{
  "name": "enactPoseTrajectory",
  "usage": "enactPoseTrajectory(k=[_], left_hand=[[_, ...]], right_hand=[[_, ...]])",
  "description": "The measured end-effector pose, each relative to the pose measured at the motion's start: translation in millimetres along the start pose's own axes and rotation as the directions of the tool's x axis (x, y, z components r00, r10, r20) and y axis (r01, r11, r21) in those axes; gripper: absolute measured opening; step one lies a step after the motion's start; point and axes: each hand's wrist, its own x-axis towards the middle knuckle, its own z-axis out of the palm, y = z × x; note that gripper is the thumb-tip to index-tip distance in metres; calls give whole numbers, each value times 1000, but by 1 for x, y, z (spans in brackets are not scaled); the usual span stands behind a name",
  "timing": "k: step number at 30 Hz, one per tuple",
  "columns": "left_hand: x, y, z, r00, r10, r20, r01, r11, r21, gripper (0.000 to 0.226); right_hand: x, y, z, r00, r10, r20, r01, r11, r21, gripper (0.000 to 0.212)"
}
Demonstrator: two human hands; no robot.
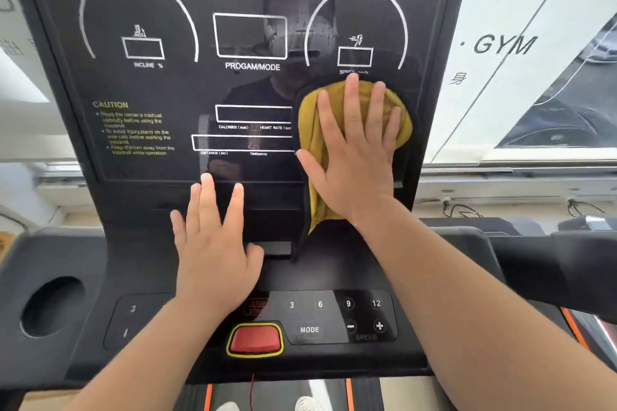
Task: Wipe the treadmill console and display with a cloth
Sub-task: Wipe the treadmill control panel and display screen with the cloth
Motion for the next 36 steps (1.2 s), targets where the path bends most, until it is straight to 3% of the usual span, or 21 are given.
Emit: enactPoseTrajectory(k=[5, 8, 12, 15, 18, 21, 24, 26, 28, 29, 31, 32, 34, 36], left_hand=[[0, 8, -12, 992, -33, -124, 19, 994, -112, 73], [17, 22, -23, 973, 7, -231, -69, 963, -261, 67], [52, 52, -32, 975, 28, -219, -117, 908, -402, 64], [68, 70, -33, 980, 13, -201, -89, 923, -375, 41], [77, 74, -33, 981, -11, -194, -59, 934, -352, 9], [76, 69, -39, 979, -39, -202, -51, 905, -422, 9], [75, 61, -54, 985, -75, -157, -30, 816, -578, 16], [75, 60, -64, 995, -90, -50, 30, 719, -694, 19], [73, 64, -76, 995, -90, 33, 80, 589, -804, 22], [71, 68, -82, 994, -85, 70, 103, 505, -857, 25], [68, 77, -95, 988, -48, 144, 152, 319, -935, 25], [65, 82, -102, 985, -19, 172, 172, 244, -954, 21], [61, 88, -111, 983, 33, 180, 170, 195, -966, 11], [58, 90, -115, 984, 99, 150, 126, 220, -967, 14]], right_hand=[[-39, -4, 5, 973, -222, 69, 223, 975, -10, 76], [-50, 10, 2, 960, -273, -64, 279, 954, 109, 58], [-38, 25, -4, 952, -106, -286, 148, 981, 127, 51], [-31, 29, -10, 959, -11, -282, 46, 992, 117, 51], [-28, 30, -15, 963, 26, -270, 11, 991, 134, 28], [-31, 32, -30, 983, 22, -184, 36, 951, 307, 17], [-33, 36, -59, 995, -19, 95, -35, 847, 531, 22], [-33, 35, -81, 943, -89, 321, -145, 757, 637, 23], [-36, 30, -103, 894, -167, 416, -225, 634, 740, 10], [-38, 28, -111, 882, -178, 436, -283, 540, 793, 4], [-43, 23, -114, 901, -107, 420, -357, 367, 859, 18], [-45, 22, -111, 935, -25, 355, -324, 351, 879, 21], [-49, 23, -102, 980, 106, 165, -196, 473, 859, 25], [-49, 25, -99, 989, 70, 132, -149, 544, 826, 38]])
